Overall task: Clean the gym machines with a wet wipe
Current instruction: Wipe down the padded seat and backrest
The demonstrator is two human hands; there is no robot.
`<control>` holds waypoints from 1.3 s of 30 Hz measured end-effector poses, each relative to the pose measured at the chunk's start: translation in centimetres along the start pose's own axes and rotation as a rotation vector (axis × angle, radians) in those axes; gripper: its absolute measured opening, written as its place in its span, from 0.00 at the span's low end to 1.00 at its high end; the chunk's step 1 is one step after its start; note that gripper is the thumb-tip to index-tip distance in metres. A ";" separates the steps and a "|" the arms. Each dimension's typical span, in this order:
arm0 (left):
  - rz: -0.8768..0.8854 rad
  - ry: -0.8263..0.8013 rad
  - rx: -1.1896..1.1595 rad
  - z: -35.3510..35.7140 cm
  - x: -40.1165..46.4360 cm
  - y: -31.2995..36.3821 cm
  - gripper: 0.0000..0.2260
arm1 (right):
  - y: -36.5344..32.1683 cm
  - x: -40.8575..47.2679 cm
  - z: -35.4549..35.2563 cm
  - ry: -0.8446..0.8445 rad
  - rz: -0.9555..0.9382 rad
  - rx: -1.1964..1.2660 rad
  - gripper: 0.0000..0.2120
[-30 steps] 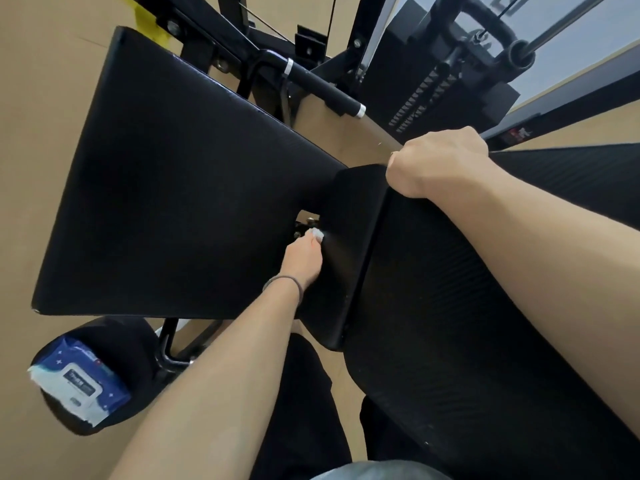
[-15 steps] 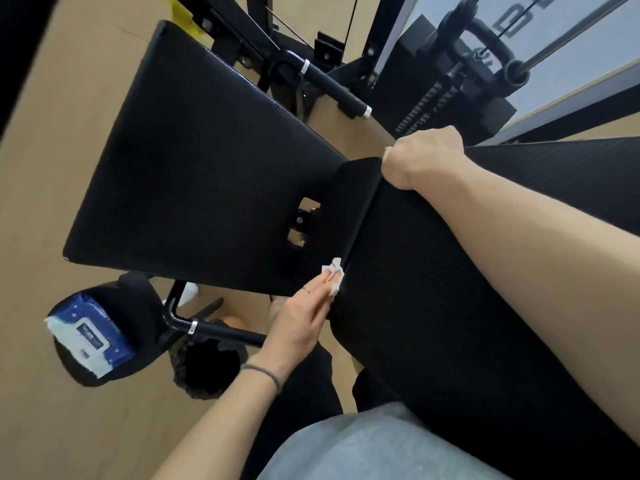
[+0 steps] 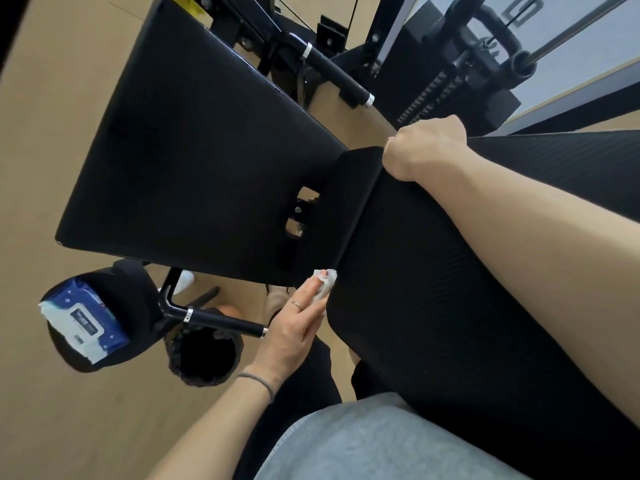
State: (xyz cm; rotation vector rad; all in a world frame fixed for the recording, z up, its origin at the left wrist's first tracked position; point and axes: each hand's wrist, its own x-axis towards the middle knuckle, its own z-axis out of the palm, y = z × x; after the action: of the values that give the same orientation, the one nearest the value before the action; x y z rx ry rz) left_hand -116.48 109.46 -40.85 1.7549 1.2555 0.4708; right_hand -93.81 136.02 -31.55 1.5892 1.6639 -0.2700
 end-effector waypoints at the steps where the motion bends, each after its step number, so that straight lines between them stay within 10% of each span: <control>1: -0.010 0.014 0.000 0.4 -0.4 0.0 0.12 | 0.0 0.0 0.0 0.002 -0.003 0.003 0.20; 13: -0.117 -0.070 -0.081 0.3 7.8 -0.1 0.22 | -0.1 0.5 0.1 -0.005 0.015 0.031 0.18; 31: -1.216 0.031 -0.294 1.7 9.0 -3.7 0.17 | -0.2 1.4 0.0 -0.070 0.054 0.074 0.17; 39: -1.019 -0.181 -0.061 -0.3 16.6 -2.5 0.17 | -0.4 1.4 0.0 -0.073 0.049 0.109 0.17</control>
State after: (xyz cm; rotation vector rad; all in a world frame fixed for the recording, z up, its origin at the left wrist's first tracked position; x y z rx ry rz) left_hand -111.24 124.65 -45.85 0.8827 1.7583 -0.2369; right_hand -93.98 136.96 -32.58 1.6783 1.5756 -0.3939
